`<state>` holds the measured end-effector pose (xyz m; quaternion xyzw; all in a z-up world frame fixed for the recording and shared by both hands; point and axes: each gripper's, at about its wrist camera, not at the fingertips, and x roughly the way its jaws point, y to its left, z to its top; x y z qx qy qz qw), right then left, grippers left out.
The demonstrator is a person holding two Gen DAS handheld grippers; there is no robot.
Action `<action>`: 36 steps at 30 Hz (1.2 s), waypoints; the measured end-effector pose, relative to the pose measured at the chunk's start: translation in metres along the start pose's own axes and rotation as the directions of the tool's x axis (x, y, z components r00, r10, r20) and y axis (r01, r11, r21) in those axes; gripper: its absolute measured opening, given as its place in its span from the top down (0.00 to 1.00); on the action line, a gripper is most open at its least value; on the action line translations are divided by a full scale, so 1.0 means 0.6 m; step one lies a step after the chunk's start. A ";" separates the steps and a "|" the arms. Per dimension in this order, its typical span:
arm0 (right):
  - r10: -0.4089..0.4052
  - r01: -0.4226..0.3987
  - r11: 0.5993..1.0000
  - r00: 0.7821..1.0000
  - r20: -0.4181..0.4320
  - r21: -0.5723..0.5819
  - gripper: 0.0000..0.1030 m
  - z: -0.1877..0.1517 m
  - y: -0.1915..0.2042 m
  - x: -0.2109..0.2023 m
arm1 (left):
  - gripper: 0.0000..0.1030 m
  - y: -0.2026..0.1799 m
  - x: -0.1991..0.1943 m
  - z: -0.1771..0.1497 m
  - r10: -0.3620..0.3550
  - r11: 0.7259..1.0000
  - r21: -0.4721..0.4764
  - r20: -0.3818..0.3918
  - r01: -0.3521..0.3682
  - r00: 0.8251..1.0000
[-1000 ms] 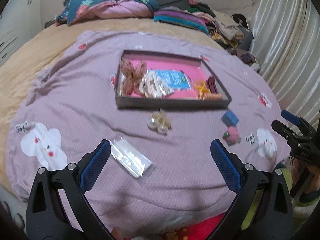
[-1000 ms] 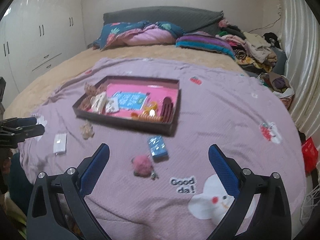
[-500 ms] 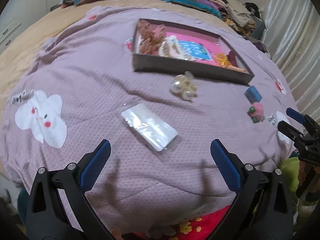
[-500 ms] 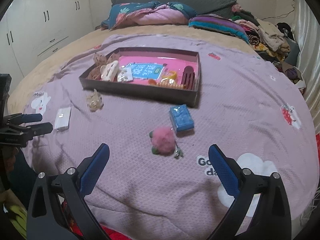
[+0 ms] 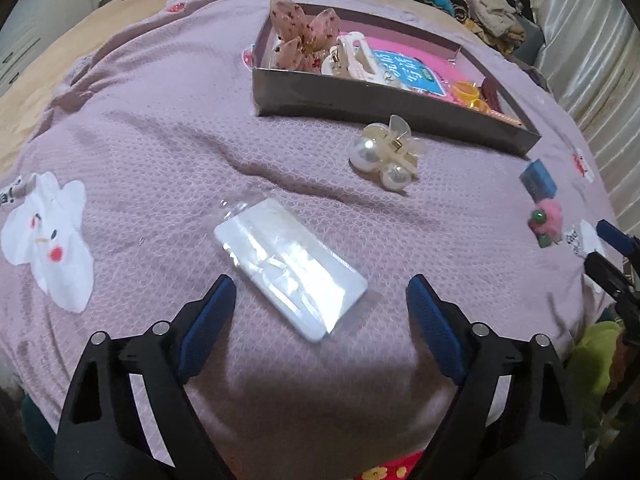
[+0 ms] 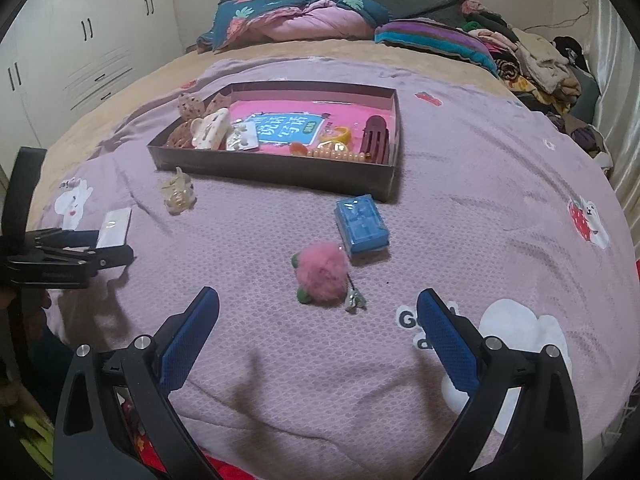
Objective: Organize jewelry
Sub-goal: 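Grasp the clear plastic packet with the left tool while the right tool grasps the pink pompom, then carry the plastic packet and pink pompom into the box and open both tools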
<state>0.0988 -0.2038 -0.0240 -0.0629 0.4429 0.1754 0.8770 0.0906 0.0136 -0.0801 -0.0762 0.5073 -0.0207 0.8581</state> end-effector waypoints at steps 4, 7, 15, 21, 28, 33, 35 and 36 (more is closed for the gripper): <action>-0.002 0.002 1.000 1.000 -0.005 0.017 0.04 0.006 -0.011 0.013 | 0.35 0.001 0.009 0.011 0.025 1.000 -0.002 0.008 -0.025 1.000; 0.023 -0.022 0.999 1.000 -0.019 0.030 0.05 0.011 -0.016 0.031 | 0.52 -0.004 0.012 0.019 0.038 0.999 0.005 0.018 -0.038 0.999; 0.044 -0.041 0.998 0.996 -0.081 0.039 0.31 0.019 -0.023 0.088 | 0.69 -0.011 0.007 0.023 0.050 0.998 0.033 0.025 -0.050 0.998; 0.076 -0.076 0.997 0.991 -0.108 0.005 0.69 0.013 -0.006 0.104 | 0.70 -0.009 -0.006 0.021 0.030 0.999 0.025 0.027 -0.030 0.999; 0.159 -0.164 0.985 0.982 -0.101 -0.045 0.71 0.017 0.040 0.084 | 0.70 0.000 -0.023 0.019 0.016 1.000 0.005 0.044 -0.016 0.999; 0.199 -0.205 0.976 0.976 -0.083 -0.071 0.71 0.030 0.068 0.065 | 0.70 0.005 -0.046 0.023 0.015 1.000 -0.007 0.073 -0.015 0.997; 0.208 -0.213 0.974 0.976 -0.069 -0.077 0.71 0.033 0.075 0.055 | 0.70 0.005 -0.055 0.025 0.014 1.000 -0.008 0.085 -0.013 0.996; 0.209 -0.214 0.974 0.976 -0.063 -0.080 0.71 0.034 0.077 0.050 | 0.70 0.004 -0.061 0.026 0.012 1.000 -0.008 0.093 -0.011 0.996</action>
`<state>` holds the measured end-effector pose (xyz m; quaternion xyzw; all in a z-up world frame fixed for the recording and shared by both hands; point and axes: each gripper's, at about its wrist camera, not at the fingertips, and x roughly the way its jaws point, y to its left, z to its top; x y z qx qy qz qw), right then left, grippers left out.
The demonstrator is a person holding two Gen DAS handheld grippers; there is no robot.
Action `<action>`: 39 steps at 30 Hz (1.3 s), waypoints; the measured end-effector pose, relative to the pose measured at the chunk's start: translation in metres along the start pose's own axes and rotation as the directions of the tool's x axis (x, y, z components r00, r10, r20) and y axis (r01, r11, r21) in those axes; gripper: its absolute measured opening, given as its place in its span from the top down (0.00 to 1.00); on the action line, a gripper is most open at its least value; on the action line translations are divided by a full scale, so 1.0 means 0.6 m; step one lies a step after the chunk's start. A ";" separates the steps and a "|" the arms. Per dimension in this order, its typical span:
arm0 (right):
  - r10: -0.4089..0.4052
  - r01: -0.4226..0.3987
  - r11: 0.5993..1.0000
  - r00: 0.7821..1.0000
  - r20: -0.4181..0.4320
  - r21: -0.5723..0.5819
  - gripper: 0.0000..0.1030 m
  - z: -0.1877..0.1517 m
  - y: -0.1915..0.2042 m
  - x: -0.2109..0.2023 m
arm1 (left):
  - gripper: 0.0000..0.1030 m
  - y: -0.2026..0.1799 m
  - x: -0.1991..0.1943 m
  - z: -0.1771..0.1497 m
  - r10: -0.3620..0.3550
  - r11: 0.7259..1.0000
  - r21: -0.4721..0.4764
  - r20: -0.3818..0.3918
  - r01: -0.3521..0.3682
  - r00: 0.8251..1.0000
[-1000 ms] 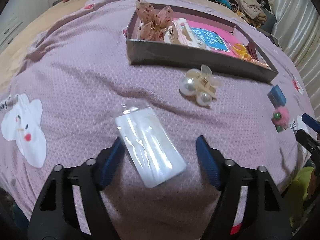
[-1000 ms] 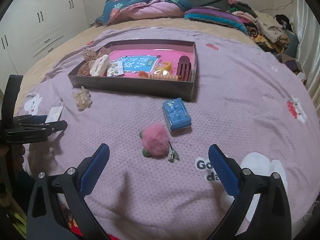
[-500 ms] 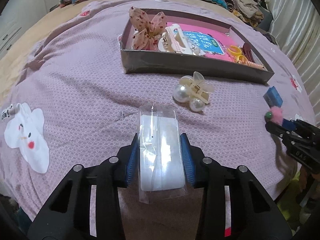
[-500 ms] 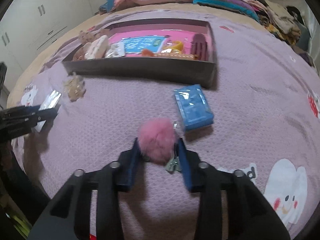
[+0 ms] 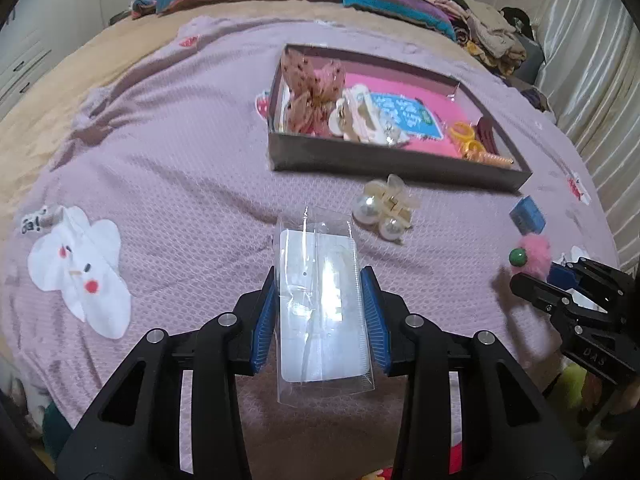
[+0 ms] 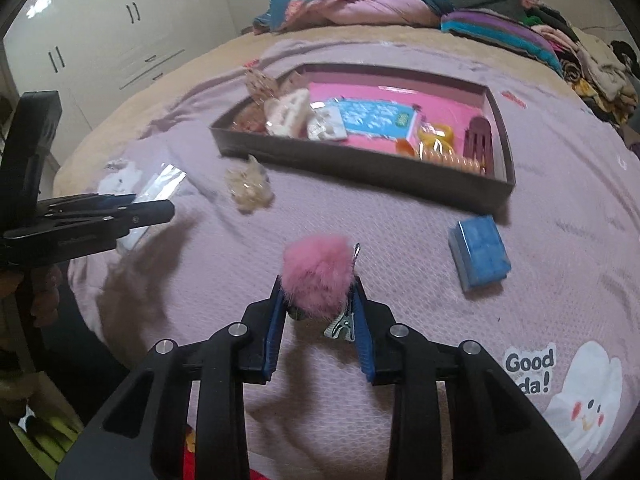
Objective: Organize jewelry
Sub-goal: 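Carry the plastic packet and pink pompom into the box and open both tools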
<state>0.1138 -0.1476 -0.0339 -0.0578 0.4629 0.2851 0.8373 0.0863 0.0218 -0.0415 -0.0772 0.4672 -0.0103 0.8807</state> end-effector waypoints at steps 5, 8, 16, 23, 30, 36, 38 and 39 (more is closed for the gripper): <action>-0.001 0.001 1.000 0.999 0.039 -0.002 0.71 0.005 0.005 -0.027 | 0.70 -0.012 -0.024 0.011 -0.015 1.000 0.012 0.031 0.015 0.999; -0.006 0.006 1.000 0.998 0.060 0.006 0.71 0.008 0.001 -0.042 | 0.70 -0.026 -0.040 0.017 -0.027 0.999 0.029 0.055 0.025 0.998; -0.077 0.074 0.997 0.988 0.133 0.029 0.71 0.014 -0.021 -0.092 | 0.70 -0.054 -0.065 0.043 -0.055 0.998 0.048 0.101 0.051 0.993; -0.118 0.110 0.992 0.977 0.175 0.056 0.71 0.020 -0.047 -0.126 | 0.69 -0.073 -0.081 0.072 -0.076 0.996 0.063 0.133 0.068 0.988; -0.162 0.148 0.986 0.964 0.209 0.083 0.71 0.028 -0.068 -0.157 | 0.69 -0.095 -0.087 0.101 -0.108 0.991 0.092 0.151 0.095 0.983; -0.196 0.177 0.979 0.955 0.223 0.103 0.71 0.042 -0.089 -0.172 | 0.69 -0.113 -0.085 0.133 -0.130 0.987 0.115 0.171 0.111 0.977; -0.209 0.188 0.976 0.950 0.230 0.111 0.71 0.050 -0.097 -0.177 | 0.69 -0.117 -0.083 0.140 -0.133 0.986 0.119 0.178 0.112 0.975; -0.215 0.193 0.975 0.948 0.233 0.114 0.71 0.054 -0.101 -0.179 | 0.69 -0.117 -0.081 0.147 -0.132 0.986 0.121 0.180 0.111 0.975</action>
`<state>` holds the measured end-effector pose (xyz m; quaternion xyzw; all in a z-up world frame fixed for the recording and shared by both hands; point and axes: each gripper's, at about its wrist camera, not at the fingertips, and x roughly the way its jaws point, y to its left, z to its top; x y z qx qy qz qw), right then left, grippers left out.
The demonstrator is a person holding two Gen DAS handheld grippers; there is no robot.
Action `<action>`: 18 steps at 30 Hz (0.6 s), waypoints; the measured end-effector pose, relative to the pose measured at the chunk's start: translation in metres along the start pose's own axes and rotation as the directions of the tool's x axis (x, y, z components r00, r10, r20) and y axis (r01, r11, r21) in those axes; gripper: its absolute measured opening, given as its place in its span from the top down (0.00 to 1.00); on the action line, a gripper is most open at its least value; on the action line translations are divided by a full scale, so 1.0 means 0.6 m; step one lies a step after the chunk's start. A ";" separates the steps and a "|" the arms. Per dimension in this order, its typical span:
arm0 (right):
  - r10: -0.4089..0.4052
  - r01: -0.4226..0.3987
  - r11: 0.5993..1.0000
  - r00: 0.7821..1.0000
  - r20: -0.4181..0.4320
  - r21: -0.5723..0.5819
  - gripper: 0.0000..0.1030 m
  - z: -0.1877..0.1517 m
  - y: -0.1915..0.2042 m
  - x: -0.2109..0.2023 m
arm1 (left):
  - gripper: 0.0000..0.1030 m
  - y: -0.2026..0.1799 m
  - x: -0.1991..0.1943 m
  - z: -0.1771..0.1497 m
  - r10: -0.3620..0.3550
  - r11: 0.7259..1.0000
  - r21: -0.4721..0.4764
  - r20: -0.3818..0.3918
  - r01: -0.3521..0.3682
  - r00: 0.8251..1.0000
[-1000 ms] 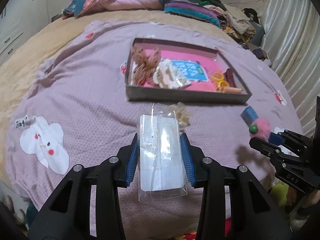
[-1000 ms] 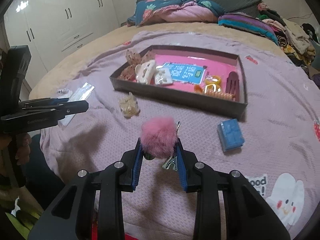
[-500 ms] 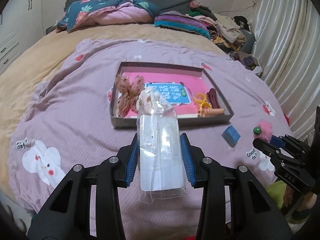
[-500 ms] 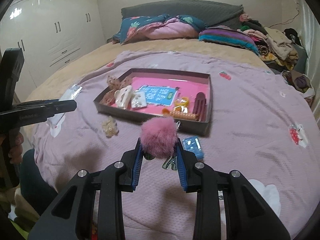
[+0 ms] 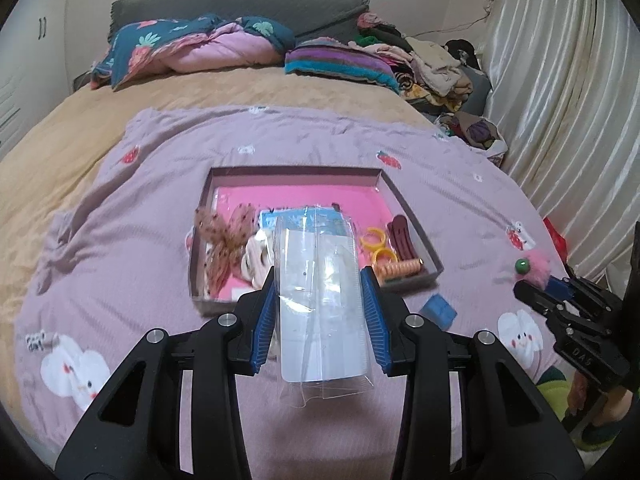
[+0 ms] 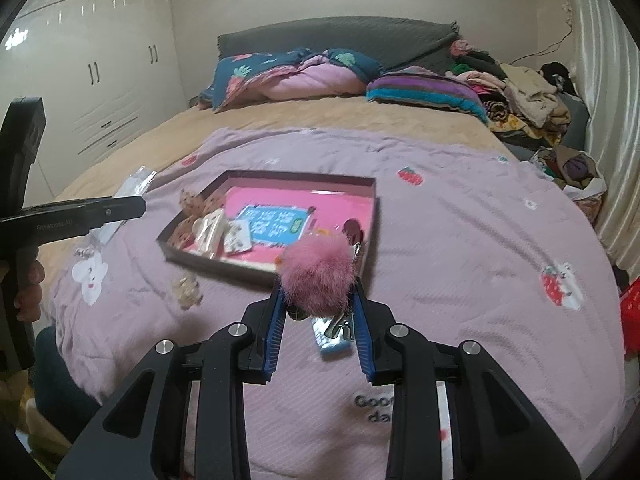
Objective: Organize jewelry
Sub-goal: 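Carry the plastic packet and pink pompom into the box and open both tools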
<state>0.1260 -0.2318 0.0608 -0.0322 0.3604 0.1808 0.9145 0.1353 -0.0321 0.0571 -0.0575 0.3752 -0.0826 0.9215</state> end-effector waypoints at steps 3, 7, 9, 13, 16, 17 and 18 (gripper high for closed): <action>-0.017 0.017 1.000 1.000 0.016 0.004 0.71 0.015 -0.010 -0.001 | 0.69 0.004 0.010 0.016 0.002 1.000 0.002 0.005 -0.002 1.000; -0.036 0.036 0.999 0.999 0.018 0.002 0.71 0.033 -0.020 0.008 | 0.69 0.011 0.026 0.034 0.003 1.000 0.003 0.008 -0.003 1.000; -0.044 0.044 0.999 0.999 0.019 -0.001 0.71 0.042 -0.021 0.017 | 0.69 0.016 0.038 0.043 0.004 1.000 -0.002 0.008 -0.004 1.000; -0.045 0.045 0.999 0.999 0.020 -0.001 0.71 0.060 -0.023 0.037 | 0.69 0.025 0.056 0.057 0.011 1.000 -0.009 0.004 -0.011 1.000; -0.041 0.041 0.999 0.999 0.008 0.003 0.71 0.071 -0.026 0.060 | 0.69 0.037 0.072 0.067 0.018 1.000 -0.018 0.004 -0.018 1.000; -0.037 0.037 0.999 0.999 0.003 0.006 0.71 0.074 -0.027 0.069 | 0.69 0.041 0.078 0.070 0.019 1.000 -0.023 0.004 -0.018 1.000; -0.038 0.038 0.999 0.999 -0.004 0.004 0.71 0.078 -0.026 0.080 | 0.69 0.045 0.083 0.073 0.021 0.999 -0.025 0.003 -0.021 1.000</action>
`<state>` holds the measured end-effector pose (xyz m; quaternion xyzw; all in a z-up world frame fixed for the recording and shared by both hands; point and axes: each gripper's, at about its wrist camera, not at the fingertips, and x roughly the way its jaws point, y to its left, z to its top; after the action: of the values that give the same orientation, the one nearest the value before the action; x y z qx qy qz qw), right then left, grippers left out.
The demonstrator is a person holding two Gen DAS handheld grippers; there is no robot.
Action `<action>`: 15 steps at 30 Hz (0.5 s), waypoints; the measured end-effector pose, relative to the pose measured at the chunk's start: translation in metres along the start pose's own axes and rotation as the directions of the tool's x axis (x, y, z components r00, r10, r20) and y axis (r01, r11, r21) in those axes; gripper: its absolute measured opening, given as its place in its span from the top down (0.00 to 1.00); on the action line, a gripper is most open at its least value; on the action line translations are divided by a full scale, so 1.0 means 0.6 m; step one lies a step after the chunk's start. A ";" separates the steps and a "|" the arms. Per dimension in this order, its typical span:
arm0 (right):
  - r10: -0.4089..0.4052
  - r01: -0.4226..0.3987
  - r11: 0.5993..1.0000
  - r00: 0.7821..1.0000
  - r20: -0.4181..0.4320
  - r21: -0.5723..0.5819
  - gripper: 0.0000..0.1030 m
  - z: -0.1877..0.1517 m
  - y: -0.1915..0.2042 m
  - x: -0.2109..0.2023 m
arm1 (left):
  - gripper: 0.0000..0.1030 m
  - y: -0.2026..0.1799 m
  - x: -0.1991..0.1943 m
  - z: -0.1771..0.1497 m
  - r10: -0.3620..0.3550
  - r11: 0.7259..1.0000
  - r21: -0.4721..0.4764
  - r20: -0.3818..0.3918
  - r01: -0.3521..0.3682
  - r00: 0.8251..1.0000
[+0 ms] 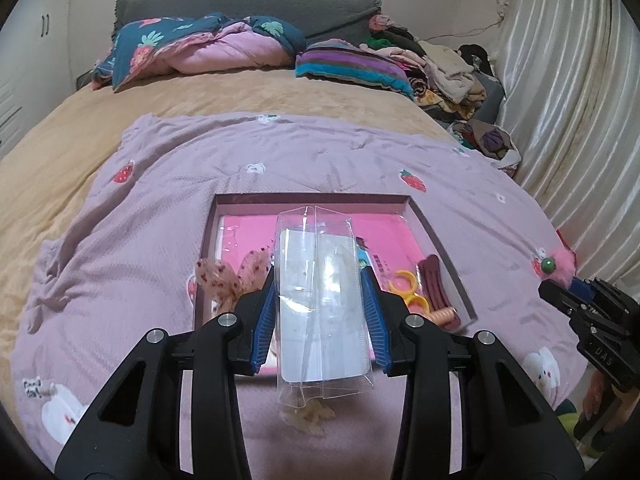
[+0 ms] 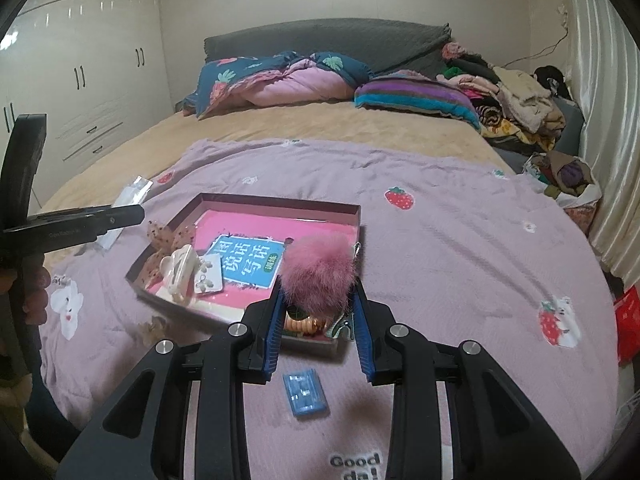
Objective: Organize jewelry
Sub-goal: 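Carry the plastic packet and pink pompom into the box and open both tools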
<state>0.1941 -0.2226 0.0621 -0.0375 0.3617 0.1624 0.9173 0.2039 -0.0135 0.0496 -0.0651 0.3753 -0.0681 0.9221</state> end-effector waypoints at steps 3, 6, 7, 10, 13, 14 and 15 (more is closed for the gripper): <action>0.008 -0.008 1.000 1.000 -0.011 -0.004 0.71 0.009 0.006 0.023 | 0.69 0.012 0.016 0.006 0.004 1.000 -0.012 -0.007 -0.004 1.000; 0.021 -0.021 1.000 0.999 -0.024 -0.014 0.71 0.015 0.015 0.050 | 0.69 0.024 0.035 0.009 0.009 1.000 -0.022 -0.021 -0.009 1.000; 0.025 -0.026 0.999 0.999 -0.032 -0.019 0.71 0.017 0.019 0.062 | 0.69 0.029 0.042 0.009 0.012 1.000 -0.025 -0.027 -0.012 1.000; 0.036 -0.038 0.999 0.997 -0.063 -0.028 0.71 0.017 0.029 0.094 | 0.69 0.039 0.064 0.006 0.018 0.999 -0.032 -0.051 -0.019 0.999; 0.044 -0.049 0.998 0.994 -0.102 -0.047 0.71 0.013 0.042 0.130 | 0.69 0.048 0.088 0.001 0.023 0.999 -0.039 -0.080 -0.026 0.997; 0.047 -0.053 0.997 0.992 -0.116 -0.050 0.71 0.010 0.045 0.142 | 0.69 0.050 0.094 -0.002 0.022 0.999 -0.041 -0.090 -0.026 0.996; 0.048 -0.055 0.997 0.991 -0.125 -0.052 0.71 0.009 0.046 0.150 | 0.69 0.052 0.099 -0.005 0.023 0.999 -0.041 -0.096 -0.027 0.995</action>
<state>0.2500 -0.1711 0.0064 -0.0634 0.4140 0.1933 0.8873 0.2463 0.0066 0.0013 -0.0766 0.4213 -0.0517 0.9022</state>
